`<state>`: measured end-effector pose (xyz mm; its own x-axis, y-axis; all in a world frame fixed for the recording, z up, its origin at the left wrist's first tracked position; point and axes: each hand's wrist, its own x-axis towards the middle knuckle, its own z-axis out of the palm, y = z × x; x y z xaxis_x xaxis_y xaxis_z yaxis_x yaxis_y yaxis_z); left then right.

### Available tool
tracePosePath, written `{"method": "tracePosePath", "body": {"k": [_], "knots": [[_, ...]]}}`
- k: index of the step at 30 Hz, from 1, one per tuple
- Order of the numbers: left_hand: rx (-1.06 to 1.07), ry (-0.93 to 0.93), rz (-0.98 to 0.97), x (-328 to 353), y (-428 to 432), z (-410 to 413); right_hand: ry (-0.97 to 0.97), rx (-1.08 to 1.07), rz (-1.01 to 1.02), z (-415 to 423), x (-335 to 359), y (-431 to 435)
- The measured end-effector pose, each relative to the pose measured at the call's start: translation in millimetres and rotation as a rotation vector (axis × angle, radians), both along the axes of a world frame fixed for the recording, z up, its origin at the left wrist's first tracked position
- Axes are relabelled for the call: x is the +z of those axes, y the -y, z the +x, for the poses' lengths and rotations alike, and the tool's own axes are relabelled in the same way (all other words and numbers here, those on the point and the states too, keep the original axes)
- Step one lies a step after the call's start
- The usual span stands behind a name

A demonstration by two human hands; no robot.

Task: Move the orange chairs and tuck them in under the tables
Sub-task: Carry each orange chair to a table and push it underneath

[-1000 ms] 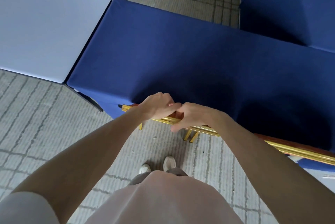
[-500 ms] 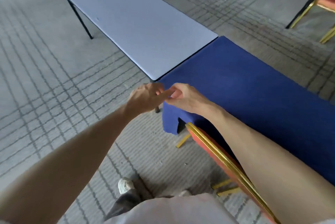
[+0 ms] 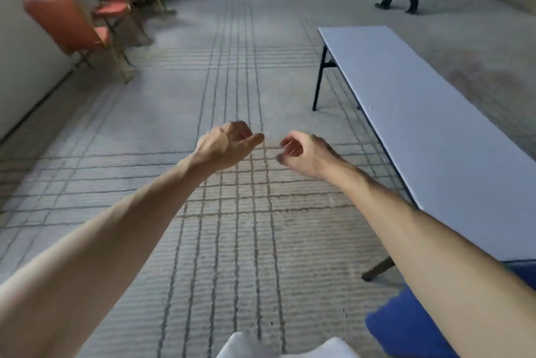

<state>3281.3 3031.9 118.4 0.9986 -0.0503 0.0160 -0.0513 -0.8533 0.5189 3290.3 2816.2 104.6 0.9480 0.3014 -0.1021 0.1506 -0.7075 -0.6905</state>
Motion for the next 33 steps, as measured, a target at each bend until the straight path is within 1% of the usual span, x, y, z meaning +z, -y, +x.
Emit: {"method": "tracePosePath", "body": {"k": [3, 7, 12, 18, 20, 23, 26, 28, 33], "knots": [[0.158, 0.039, 0.003, 13.0, -103.9, 31.7, 0.027, 0.107, -0.025, 59.9, 13.4, -92.1], [0.340, 0.070, -0.011, 18.1, -216.6, 67.2, 0.094, 0.216, -0.032, 128.2, 25.1, -196.3], [0.509, 0.051, 0.019, 10.0, -337.6, 120.6, 0.137, 0.340, -0.048, 217.7, 18.4, -320.8], [0.657, 0.016, 0.020, -3.3, -455.7, 209.1, 0.155, 0.458, -0.044, 350.5, -3.8, -449.7], [0.723, -0.018, 0.025, -0.2, -500.9, 247.7, 0.139, 0.490, -0.033, 405.3, -0.2, -500.4], [0.784, -0.041, 0.030, 7.4, -546.8, 288.1, 0.131, 0.537, -0.073, 465.0, 5.2, -556.1], [0.845, -0.015, 0.020, 14.7, -601.9, 331.8, 0.136, 0.603, -0.072, 521.2, 11.4, -625.0], [0.860, -0.012, 0.022, 15.0, -631.9, 350.9, 0.143, 0.632, -0.048, 542.7, 11.9, -659.1], [0.914, -0.028, -0.041, -7.8, -730.2, 416.5, 0.160, 0.699, -0.084, 614.0, -0.8, -763.2]]}}
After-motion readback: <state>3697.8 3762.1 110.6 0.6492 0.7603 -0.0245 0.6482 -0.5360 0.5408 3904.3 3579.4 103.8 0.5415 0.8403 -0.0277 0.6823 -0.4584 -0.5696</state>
